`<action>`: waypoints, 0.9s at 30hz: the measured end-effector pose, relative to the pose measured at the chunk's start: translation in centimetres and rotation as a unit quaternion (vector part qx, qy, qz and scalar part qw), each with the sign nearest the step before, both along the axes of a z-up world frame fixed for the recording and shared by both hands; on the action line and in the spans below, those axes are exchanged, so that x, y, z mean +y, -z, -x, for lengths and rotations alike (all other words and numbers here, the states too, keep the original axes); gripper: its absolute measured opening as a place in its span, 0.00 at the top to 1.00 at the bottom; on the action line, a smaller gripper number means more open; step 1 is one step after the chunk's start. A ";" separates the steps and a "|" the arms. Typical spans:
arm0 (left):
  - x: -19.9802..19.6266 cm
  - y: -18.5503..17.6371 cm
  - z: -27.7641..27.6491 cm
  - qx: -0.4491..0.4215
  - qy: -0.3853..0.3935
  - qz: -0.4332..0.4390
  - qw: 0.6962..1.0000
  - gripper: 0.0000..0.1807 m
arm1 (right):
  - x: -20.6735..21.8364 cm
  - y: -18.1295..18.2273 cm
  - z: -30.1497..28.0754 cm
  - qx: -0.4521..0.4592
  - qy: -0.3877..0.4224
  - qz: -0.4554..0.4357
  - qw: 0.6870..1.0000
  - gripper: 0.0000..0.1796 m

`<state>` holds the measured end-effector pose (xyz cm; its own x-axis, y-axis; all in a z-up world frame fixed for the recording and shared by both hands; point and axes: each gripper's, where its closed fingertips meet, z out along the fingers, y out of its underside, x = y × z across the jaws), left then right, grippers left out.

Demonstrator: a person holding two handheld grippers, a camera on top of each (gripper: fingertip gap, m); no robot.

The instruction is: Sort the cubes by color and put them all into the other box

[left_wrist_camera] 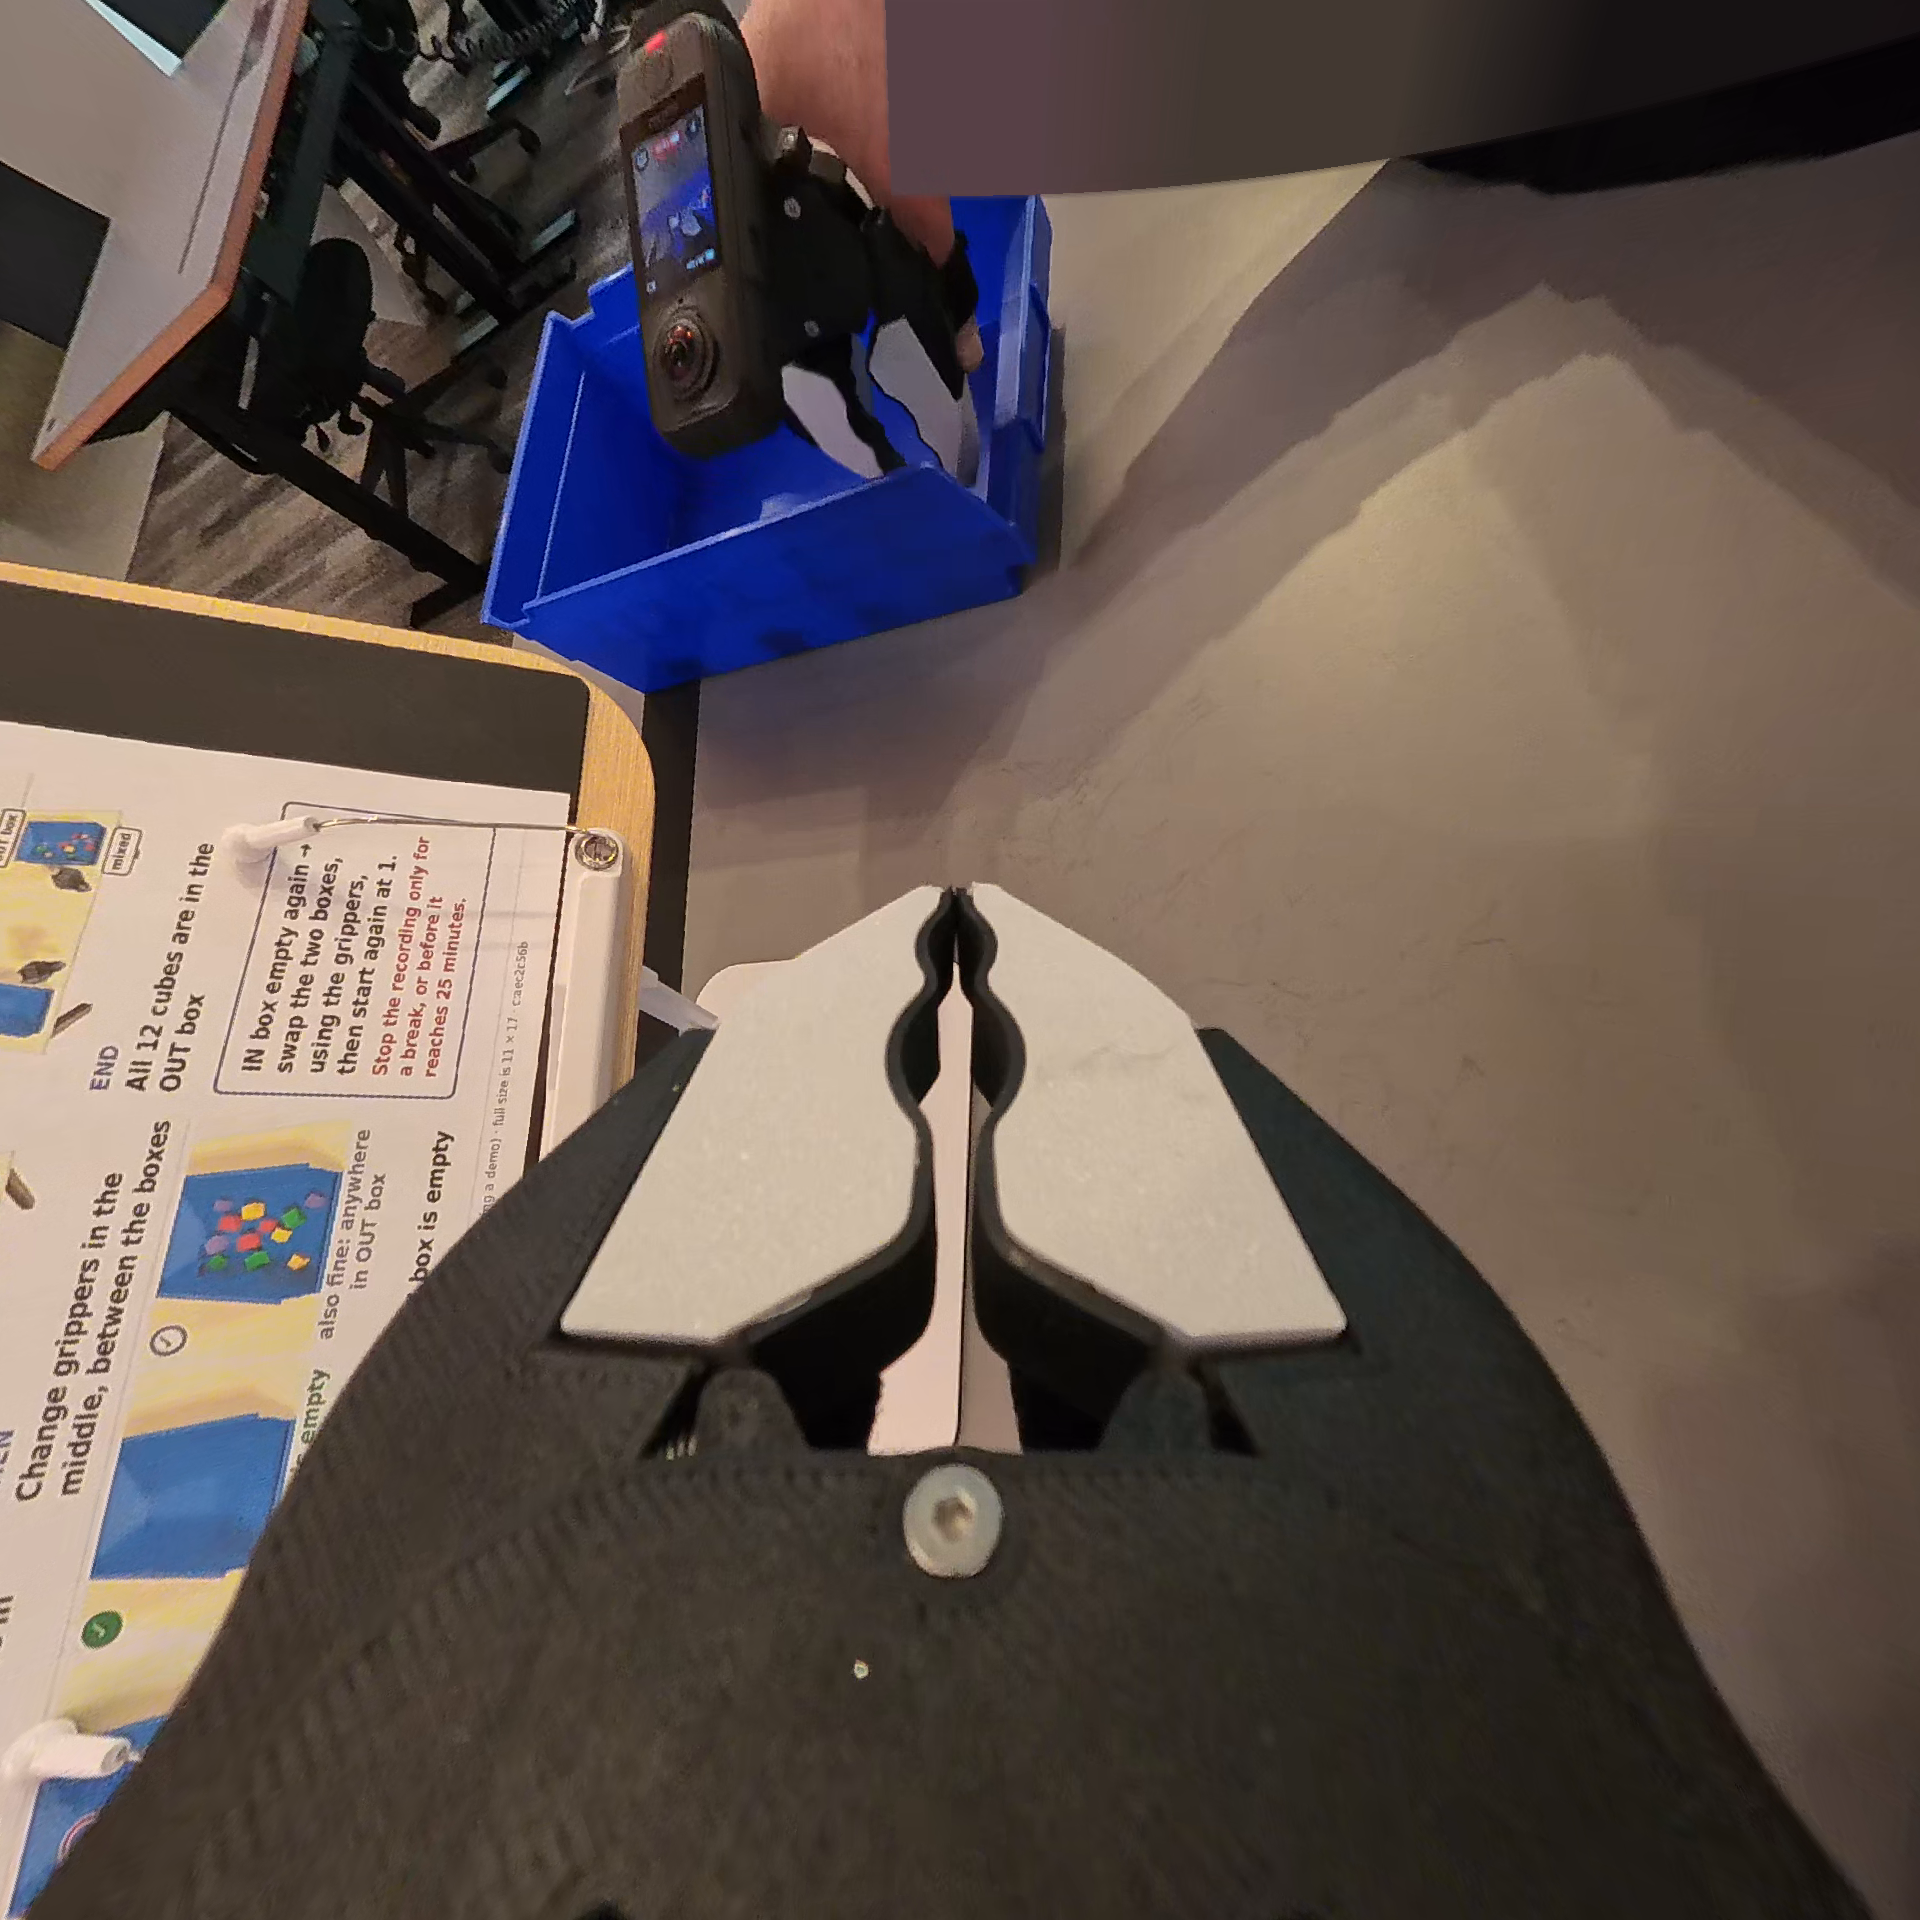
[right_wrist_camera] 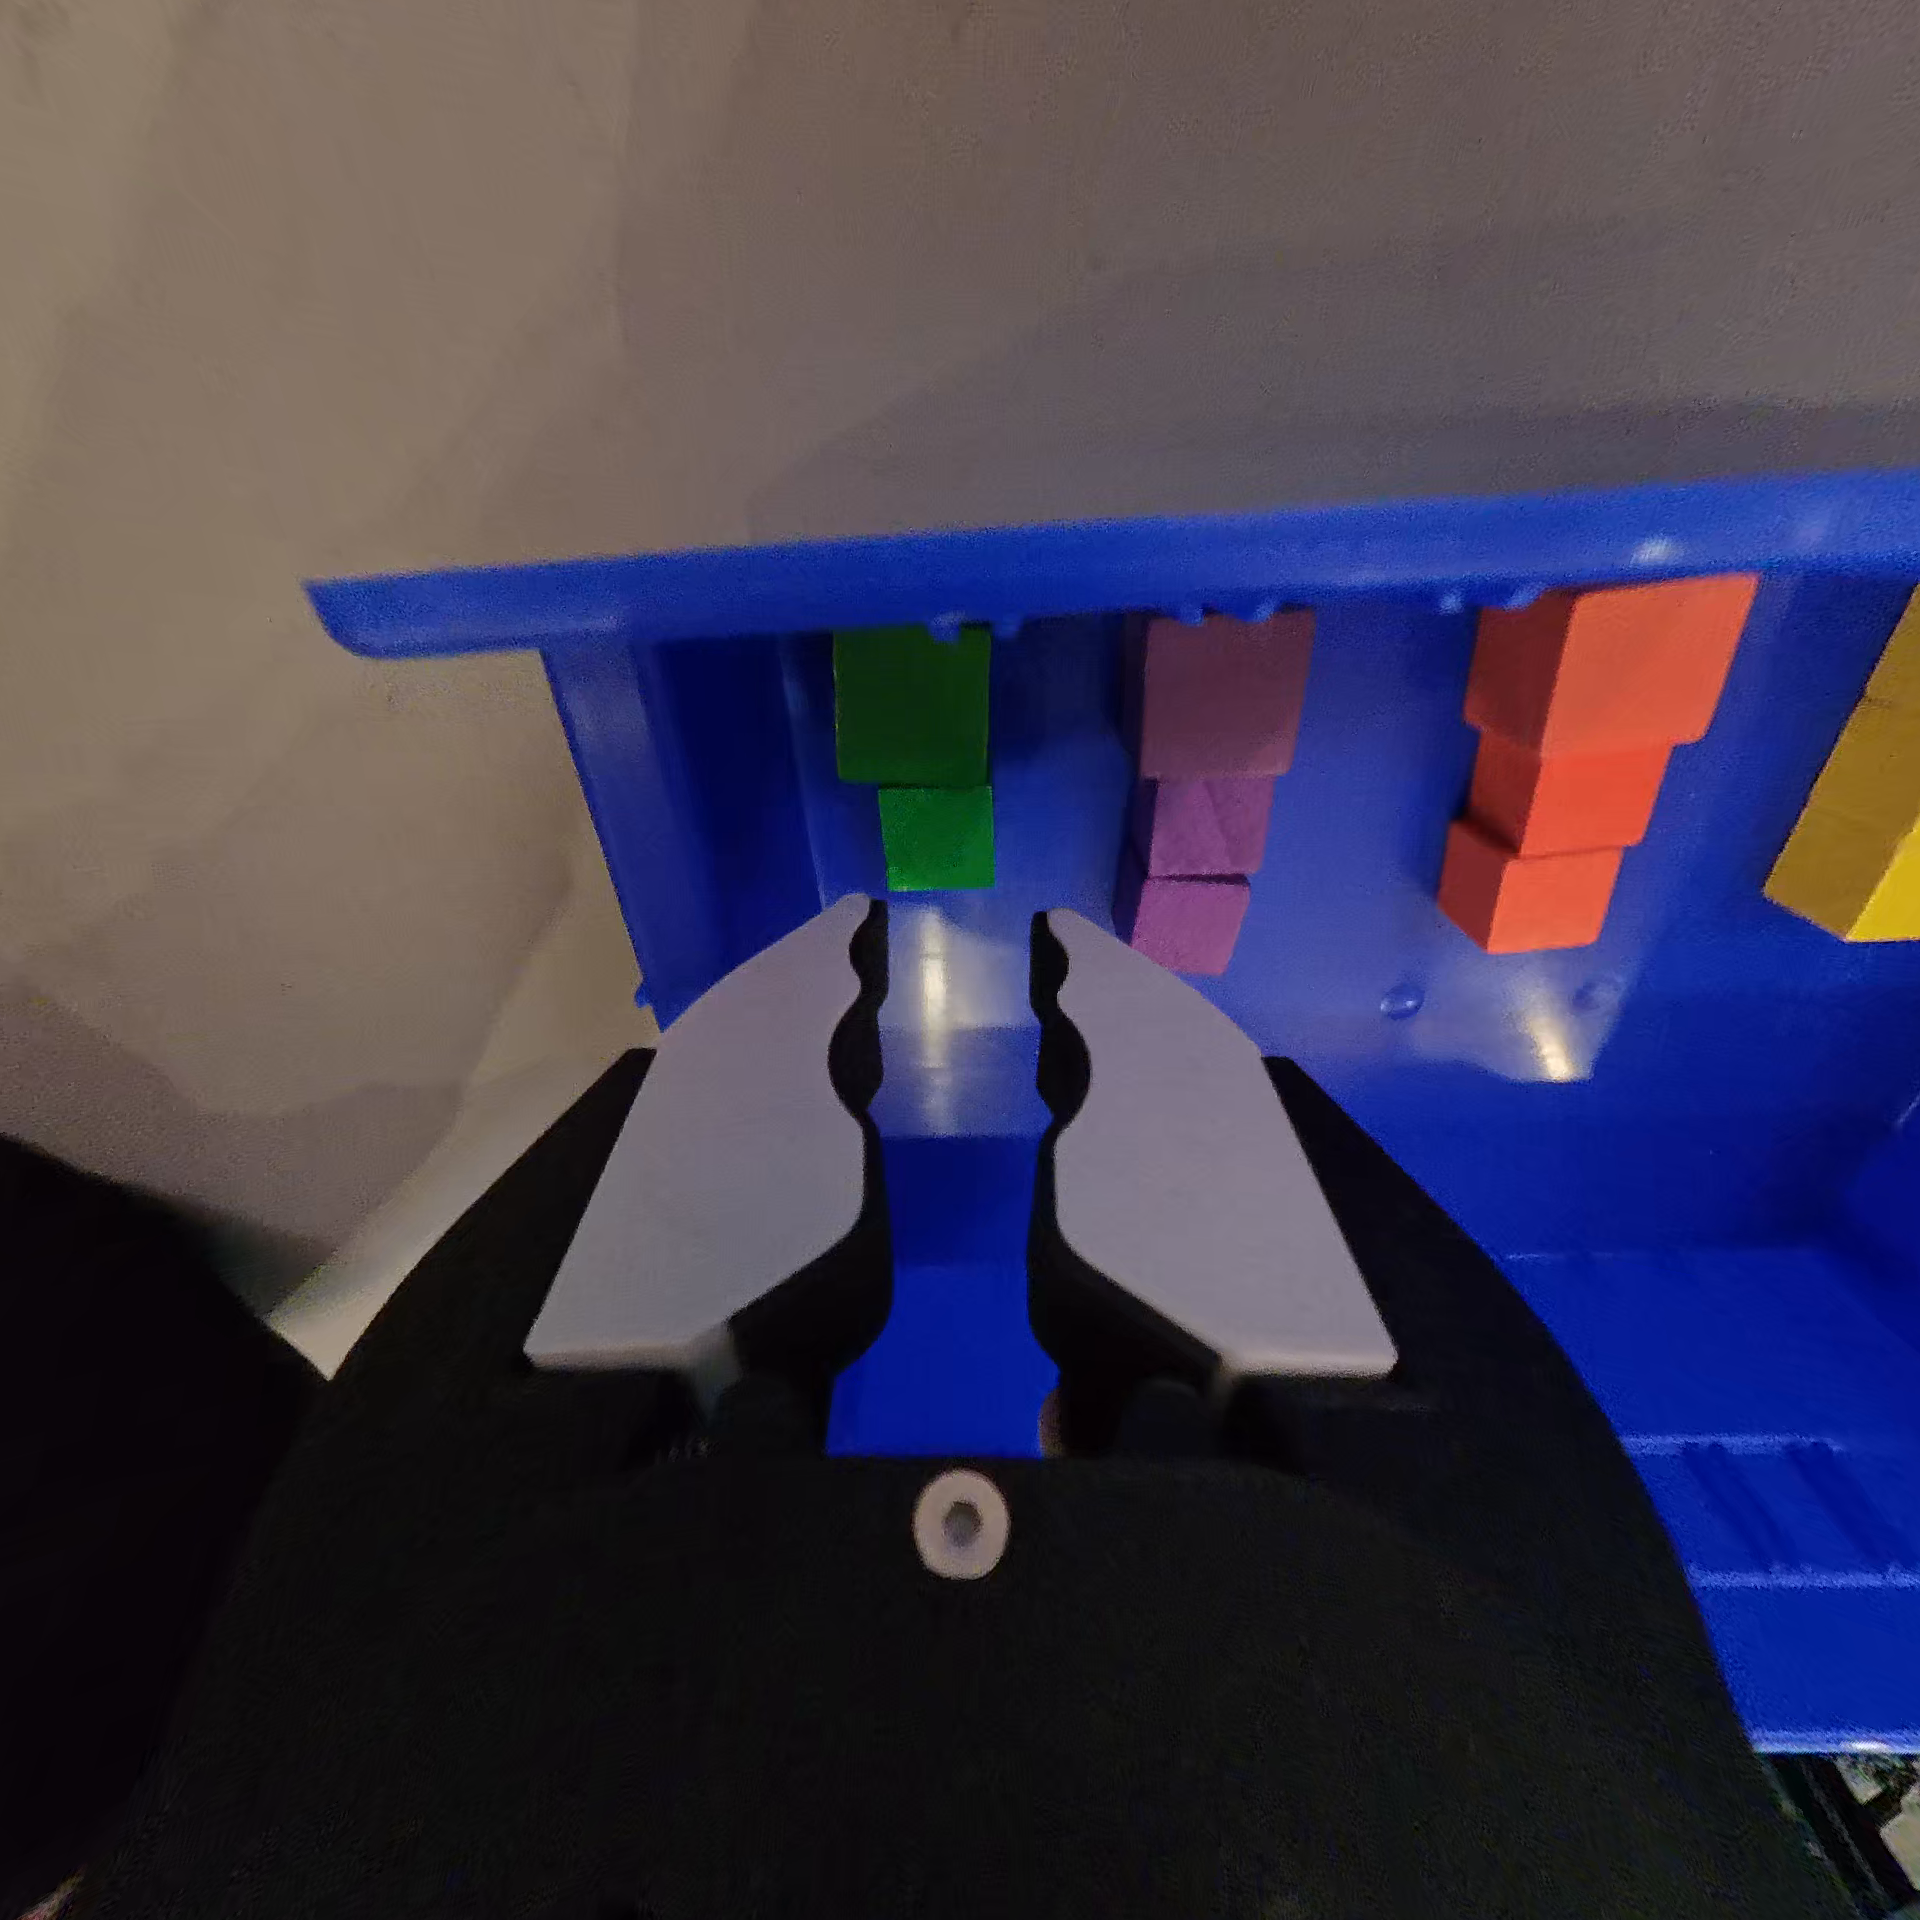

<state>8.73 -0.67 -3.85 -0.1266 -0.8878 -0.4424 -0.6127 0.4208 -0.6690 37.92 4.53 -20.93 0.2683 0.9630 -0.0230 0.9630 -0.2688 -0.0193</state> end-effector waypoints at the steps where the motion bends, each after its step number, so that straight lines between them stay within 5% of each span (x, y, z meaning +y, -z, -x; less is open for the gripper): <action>1: 0.0 0.0 0.0 0.000 0.000 0.000 1.000 1.00 | -0.1 0.1 -0.3 -0.005 0.005 0.005 1.000 0.87; 10: -0.1 0.3 -0.1 0.007 0.001 -0.003 1.000 1.00 | -0.3 1.5 -0.8 -0.035 0.010 0.030 0.999 0.96; 27: 0.2 0.8 0.0 0.021 -0.006 -0.012 1.000 1.00 | 0.0 -0.3 -1.5 -0.030 0.031 0.000 0.999 0.95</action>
